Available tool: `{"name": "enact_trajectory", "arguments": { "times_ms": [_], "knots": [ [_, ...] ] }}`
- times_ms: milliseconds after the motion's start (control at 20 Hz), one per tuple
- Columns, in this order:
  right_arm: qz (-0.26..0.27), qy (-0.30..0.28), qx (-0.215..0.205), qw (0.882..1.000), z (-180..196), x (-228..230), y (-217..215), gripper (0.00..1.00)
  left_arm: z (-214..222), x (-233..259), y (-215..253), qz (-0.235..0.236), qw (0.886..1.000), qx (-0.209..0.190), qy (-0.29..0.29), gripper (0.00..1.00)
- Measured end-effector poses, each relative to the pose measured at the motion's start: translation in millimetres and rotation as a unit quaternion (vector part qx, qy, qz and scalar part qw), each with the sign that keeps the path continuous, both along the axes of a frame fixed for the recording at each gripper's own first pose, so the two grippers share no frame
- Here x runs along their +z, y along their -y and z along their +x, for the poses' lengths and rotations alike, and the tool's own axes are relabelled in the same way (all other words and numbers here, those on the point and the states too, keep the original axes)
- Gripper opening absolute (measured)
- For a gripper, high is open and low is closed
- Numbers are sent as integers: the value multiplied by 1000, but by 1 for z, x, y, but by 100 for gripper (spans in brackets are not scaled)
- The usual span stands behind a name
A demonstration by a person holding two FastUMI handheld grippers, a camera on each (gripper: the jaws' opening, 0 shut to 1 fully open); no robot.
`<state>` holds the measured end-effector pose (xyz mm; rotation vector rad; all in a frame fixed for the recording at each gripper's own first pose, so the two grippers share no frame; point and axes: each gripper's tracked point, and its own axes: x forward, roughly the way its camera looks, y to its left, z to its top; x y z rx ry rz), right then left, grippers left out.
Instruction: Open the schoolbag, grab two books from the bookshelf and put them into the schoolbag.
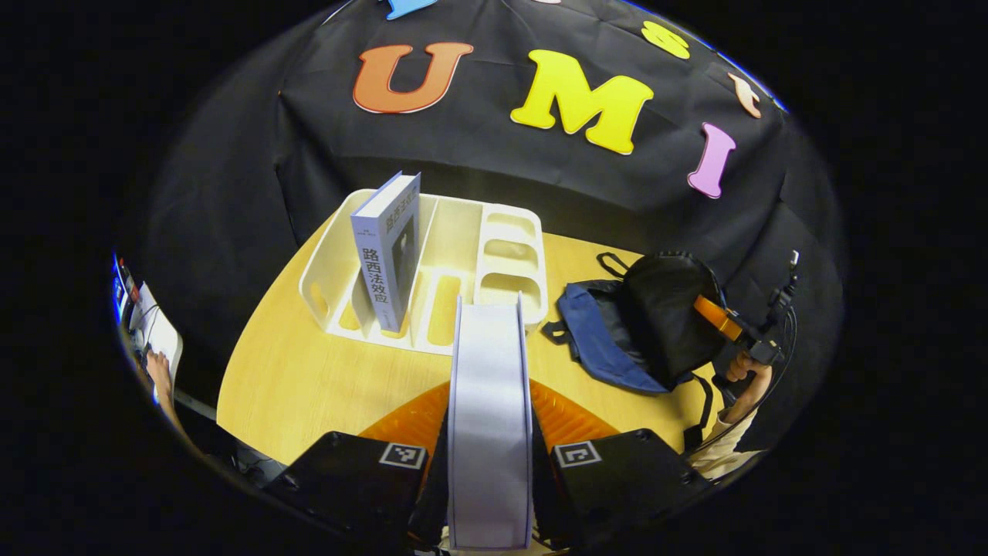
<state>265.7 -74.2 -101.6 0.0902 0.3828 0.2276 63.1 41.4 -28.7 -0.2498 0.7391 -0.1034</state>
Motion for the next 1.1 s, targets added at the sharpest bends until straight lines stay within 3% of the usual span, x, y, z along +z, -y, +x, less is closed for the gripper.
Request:
{"name": "enact_trajectory", "arguments": {
  "times_ms": [250, 300, 500, 800, 850, 1100],
  "knots": [
    [2, -8, -5, 1000, 1, 1, -2, 8, 13, 7, 59, -61, 995, -72, 17, 46],
    [2, -9, -9, 1000, 1, 1, -1, 8, 17, 10, 70, -74, 994, -81, 24, 50],
    [13, -10, -12, 1000, 5, 3, -4, 8, 44, 25, 105, -118, 985, -115, 43, 46],
    [17, -7, 4, 1000, 9, 7, -6, 7, 81, 17, 144, -161, 979, -119, 25, 46],
    [17, -5, 10, 1000, 7, 10, -6, 8, 88, 15, 151, -168, 979, -115, 21, 50],
    [24, 1, 10, 1000, 7, 19, 4, 8, 117, -2, 191, -185, 976, -118, 3, 47]
  ]
}}
